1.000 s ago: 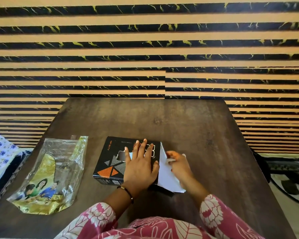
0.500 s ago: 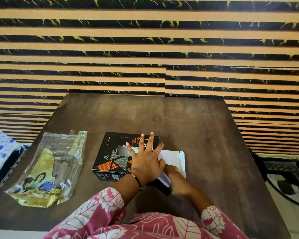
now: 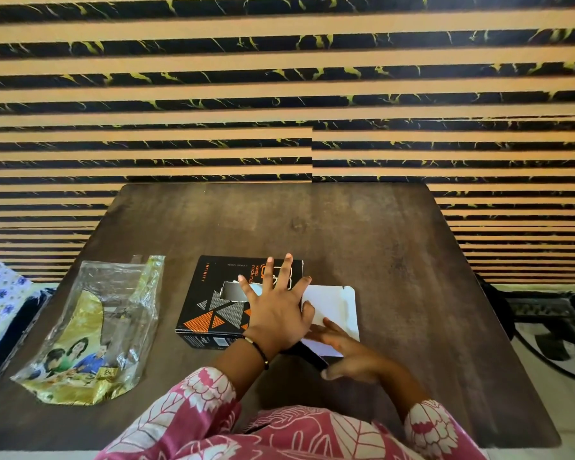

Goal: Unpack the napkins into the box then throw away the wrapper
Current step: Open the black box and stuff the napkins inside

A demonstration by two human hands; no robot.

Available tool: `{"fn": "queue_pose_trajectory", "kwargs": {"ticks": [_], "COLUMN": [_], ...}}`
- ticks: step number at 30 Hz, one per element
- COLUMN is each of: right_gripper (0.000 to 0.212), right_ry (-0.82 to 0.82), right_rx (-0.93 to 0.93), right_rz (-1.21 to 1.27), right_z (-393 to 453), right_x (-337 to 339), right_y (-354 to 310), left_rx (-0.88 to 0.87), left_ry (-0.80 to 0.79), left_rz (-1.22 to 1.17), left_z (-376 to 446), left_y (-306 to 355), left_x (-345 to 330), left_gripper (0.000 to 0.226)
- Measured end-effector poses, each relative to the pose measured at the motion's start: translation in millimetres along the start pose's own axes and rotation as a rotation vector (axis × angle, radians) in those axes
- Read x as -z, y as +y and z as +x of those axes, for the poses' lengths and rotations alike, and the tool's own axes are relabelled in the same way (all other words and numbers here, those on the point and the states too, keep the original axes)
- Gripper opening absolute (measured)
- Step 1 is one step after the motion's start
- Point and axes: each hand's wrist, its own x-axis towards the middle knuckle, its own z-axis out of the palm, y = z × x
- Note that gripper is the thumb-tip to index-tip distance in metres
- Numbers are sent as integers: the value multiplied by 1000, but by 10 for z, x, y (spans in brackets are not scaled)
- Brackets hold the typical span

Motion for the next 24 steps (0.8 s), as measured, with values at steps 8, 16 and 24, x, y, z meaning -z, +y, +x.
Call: {"fn": "queue_pose_trajectory", "kwargs": {"ticks": [8,16,24], "right_gripper": [22,15,31], "right_ry": [581,690,969], "right_rx": [-70,-59,-275], "right_rz": [64,-140,164], "right_z": [171,222,76], "right_x": [-132,-211,-103], "right_y": [-94,-123,-9], "left_rx": [-20,-60,-62], "left_ry": [-19,-100,-21], "left_rz": [16,14,87], "left_z": [3,-1,-18], "left_y": [-5,-55,-61], "left_x": [-9,17,-23], "left_gripper": [64,67,61]}}
